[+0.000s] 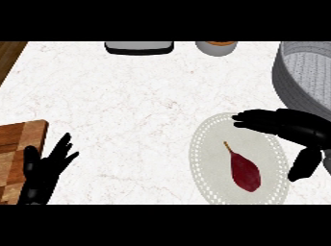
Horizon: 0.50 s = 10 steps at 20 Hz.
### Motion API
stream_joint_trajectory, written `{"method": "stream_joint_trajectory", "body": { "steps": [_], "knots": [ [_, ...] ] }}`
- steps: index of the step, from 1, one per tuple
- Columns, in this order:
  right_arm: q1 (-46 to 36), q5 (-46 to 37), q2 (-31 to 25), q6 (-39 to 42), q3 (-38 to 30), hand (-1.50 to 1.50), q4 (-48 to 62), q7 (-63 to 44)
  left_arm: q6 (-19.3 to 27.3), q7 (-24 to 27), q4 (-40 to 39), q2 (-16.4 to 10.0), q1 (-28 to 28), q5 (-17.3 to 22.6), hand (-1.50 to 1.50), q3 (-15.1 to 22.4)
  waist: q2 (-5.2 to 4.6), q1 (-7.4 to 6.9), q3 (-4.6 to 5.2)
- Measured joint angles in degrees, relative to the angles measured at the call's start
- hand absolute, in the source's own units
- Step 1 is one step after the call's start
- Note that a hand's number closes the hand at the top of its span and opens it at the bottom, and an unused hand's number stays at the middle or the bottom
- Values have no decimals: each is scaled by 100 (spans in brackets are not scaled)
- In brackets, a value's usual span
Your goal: Pick the pear from the placemat and place it in the basket
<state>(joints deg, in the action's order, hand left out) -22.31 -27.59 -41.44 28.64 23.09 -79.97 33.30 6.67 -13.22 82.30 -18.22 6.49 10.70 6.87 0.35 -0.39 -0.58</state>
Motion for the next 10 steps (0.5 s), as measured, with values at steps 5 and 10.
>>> {"method": "stream_joint_trajectory", "body": {
  "steps": [5, 10],
  "knots": [
    [76, -259, 306, -54, -39, -150, 84, 35, -157, 13, -35, 35, -7, 6, 0, -110, 2, 7, 2],
    [203, -524, 540, -224, -61, -150, 274, 235, -164, 26, -58, 98, -13, -112, 0, -163, 3, 11, -4]
  ]
}}
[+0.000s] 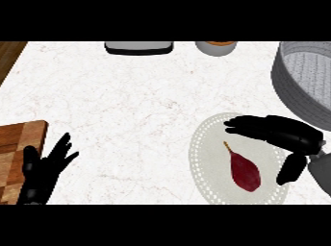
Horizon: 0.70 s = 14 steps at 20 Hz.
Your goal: Pick the pear from the placemat and place it in the basket
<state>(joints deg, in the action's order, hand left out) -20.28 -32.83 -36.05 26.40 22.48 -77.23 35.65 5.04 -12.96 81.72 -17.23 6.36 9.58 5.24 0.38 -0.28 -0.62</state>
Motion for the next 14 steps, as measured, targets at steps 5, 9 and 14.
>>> {"method": "stream_joint_trajectory", "body": {
  "steps": [5, 9, 14],
  "knots": [
    [38, -329, 222, -88, 34, -150, 101, 50, 1, 34, 56, 101, 44, -107, 0, -18, 4, -3, -1],
    [-22, -676, 344, -31, 118, -150, 146, -65, -20, -96, 137, 122, 44, -168, 0, -29, -1, -3, 7],
    [3, -1065, 582, -41, 201, -150, 302, -170, -38, -162, 191, 190, 61, -230, 0, -58, -5, -1, 13]
  ]
}}
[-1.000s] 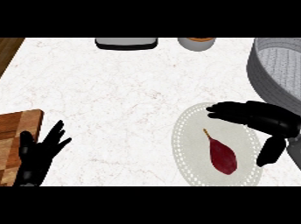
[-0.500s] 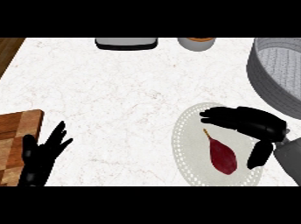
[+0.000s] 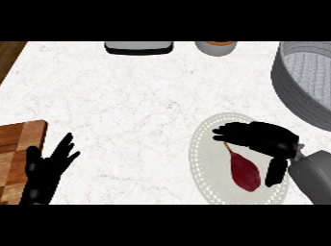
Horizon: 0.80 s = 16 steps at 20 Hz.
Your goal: Pick the pear from the placemat and place it in the basket
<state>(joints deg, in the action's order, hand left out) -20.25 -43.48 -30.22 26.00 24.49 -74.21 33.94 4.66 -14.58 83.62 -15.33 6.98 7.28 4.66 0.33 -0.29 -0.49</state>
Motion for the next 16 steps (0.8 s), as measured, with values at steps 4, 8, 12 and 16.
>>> {"method": "stream_joint_trajectory", "body": {
  "steps": [4, 8, 12, 16],
  "knots": [
    [101, -260, 163, -122, -7, -150, 182, 118, -149, 30, -108, -13, -51, 55, 0, -156, 2, 4, -3],
    [154, -461, 388, -301, -34, -150, 382, 242, -143, 66, -103, 72, -26, -39, 0, -162, 5, 3, -2],
    [185, -587, 455, -260, -136, -150, 387, 291, -216, 167, -192, 100, -45, -73, 0, -249, 12, 9, -8],
    [176, -822, 547, -512, -137, 150, 604, 534, -257, 154, -146, 133, -26, -122, 0, -267, 6, 5, -6]
  ]
}}
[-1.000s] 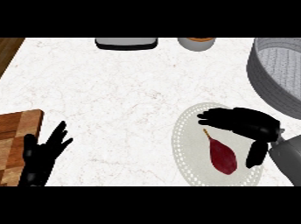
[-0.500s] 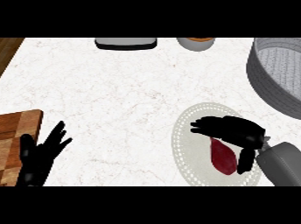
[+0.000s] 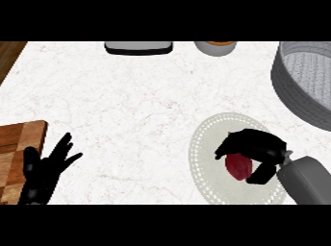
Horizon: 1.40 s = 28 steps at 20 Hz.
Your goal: Pick the pear from the placemat and place it in the basket
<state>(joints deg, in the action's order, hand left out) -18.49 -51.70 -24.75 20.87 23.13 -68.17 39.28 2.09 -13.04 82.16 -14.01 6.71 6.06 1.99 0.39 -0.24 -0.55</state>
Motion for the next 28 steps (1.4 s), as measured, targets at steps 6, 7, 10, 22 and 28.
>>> {"method": "stream_joint_trajectory", "body": {
  "steps": [6, 7, 10, 22, 28],
  "knots": [
    [15, -379, 147, -769, -51, 150, 168, 419, -15, -213, 136, 49, 14, -45, 0, -20, 5, -9, 18],
    [2, -436, 199, -837, -76, 150, 200, 437, -18, -291, 202, 58, 27, -48, 0, -22, 4, -9, 23],
    [-52, -552, 218, -856, -189, 150, 287, 565, -103, -286, 126, 59, -16, -36, 0, -113, -4, -2, 23],
    [2016, -390, -1416, -2110, -1490, 150, -734, 832, -18, -202, 262, 105, 301, -74, 0, -299, 51, 306, 17],
    [2615, 1703, -1265, -1058, -2365, 150, -1016, 1245, -15, -151, 346, 111, 419, -77, 0, -319, 48, 389, 25]
  ]
}}
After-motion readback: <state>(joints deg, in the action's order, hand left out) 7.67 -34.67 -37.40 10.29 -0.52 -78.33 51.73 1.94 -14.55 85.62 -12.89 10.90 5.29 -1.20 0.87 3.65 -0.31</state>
